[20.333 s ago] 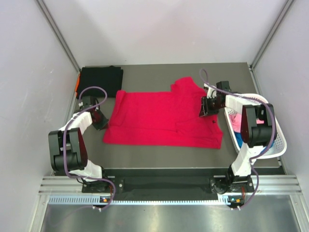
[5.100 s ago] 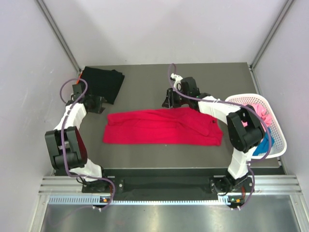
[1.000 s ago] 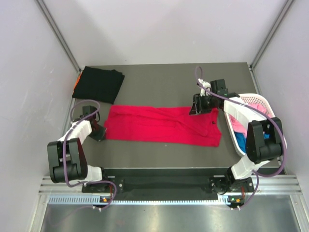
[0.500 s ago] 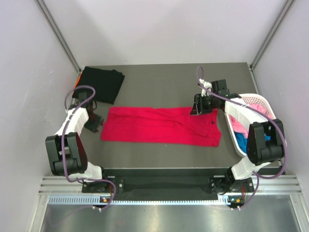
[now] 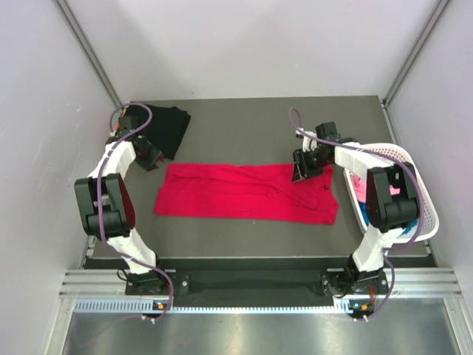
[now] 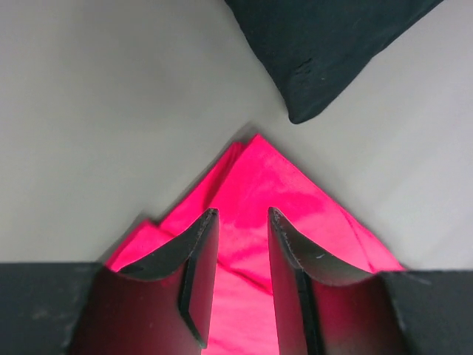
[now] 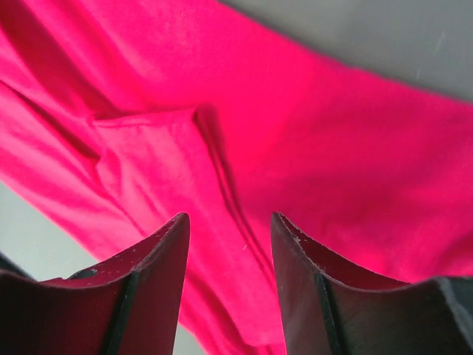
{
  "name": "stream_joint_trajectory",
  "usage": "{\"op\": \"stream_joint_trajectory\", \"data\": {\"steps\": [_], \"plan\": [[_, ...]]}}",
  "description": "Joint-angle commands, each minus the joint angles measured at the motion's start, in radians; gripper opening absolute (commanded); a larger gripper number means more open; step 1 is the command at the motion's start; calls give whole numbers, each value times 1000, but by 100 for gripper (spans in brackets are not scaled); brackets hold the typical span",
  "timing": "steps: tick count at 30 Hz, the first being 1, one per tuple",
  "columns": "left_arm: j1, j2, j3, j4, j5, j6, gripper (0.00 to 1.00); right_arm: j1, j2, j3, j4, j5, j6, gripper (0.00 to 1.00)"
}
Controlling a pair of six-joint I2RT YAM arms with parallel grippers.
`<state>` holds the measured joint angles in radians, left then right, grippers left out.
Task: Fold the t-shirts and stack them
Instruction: Fold the tshirt
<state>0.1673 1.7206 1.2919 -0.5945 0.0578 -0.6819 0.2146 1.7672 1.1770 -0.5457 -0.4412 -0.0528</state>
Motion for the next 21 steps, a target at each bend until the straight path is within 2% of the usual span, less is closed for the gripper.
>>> {"op": "stream_joint_trajectory", "data": {"steps": [1,6,11,15,21], "plan": [[-2,51,47,51,86,73,38,25,44,84,-13,-8,-94,49],[0,155,128,26,117,126,44,71,78,99,21,22,-159,50],[-14,186,142,38,110,151,46,103,107,130,19,36,-197,52],[-25,221,152,32,63,180,47,118,115,136,36,47,-202,52],[-32,244,152,53,76,186,41,141,127,144,81,39,-205,51]]}}
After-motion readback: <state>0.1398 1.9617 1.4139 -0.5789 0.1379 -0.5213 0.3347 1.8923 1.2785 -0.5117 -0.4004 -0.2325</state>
